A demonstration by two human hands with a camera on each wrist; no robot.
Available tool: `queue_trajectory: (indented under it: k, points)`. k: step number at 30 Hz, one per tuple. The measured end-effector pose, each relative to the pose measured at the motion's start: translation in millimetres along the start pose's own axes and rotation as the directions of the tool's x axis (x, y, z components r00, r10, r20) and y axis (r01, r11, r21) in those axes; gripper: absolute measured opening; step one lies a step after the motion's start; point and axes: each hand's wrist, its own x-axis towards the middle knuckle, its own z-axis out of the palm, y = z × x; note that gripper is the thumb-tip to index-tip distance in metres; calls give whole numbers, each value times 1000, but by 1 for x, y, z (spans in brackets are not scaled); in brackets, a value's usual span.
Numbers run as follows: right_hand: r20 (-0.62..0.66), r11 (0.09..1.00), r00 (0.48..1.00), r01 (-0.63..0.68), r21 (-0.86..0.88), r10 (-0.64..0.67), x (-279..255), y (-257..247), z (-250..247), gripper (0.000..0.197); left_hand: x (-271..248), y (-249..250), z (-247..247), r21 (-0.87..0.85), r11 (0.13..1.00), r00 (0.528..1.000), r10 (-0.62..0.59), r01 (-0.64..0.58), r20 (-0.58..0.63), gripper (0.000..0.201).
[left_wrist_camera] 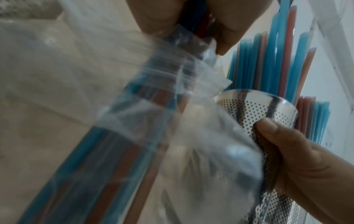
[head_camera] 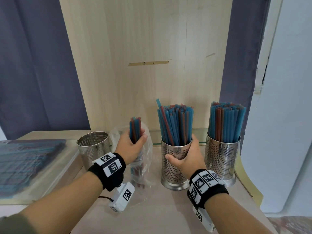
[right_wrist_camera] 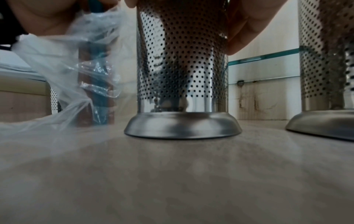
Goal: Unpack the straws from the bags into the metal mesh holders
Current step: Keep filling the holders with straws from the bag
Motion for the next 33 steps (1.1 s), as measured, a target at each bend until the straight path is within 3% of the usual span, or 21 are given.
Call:
queue_trajectory:
  k: [3,6,10,15,20,25,29,33]
  points:
    - [2,1000,1000,-13,-5,13,-1,-1,-1,111,-1,3,-2,44,999,999,-12,9,48,3]
    - [4,1000,1000,-18,-17,18,0,1,-1,113,15,19,-18,65,997,999,30,-33,41,12]
    - [14,999,999,-34,-22,35,2,4,0,115,45,57,-44,53,992,989,123,-119,-81,25]
    - [15,998,999,-44,-36,45,2,5,1,118,61,106,-65,42,968,933,248,-246,-261,35]
    - [9,997,999,-48,-62,48,2,3,0,118,50,144,-73,-147,925,880,271,-350,-389,20]
    - [-13,991,999,-41,-130,40,-5,-9,-2,117,26,153,-69,-246,906,904,249,-345,-349,19]
    - [-128,960,988,45,-276,-84,-7,-40,-15,125,6,145,-63,-265,905,922,253,-333,-293,21]
    - [-151,965,981,84,-250,-125,5,-73,-19,131,-1,138,-55,-287,906,933,234,-311,-272,19]
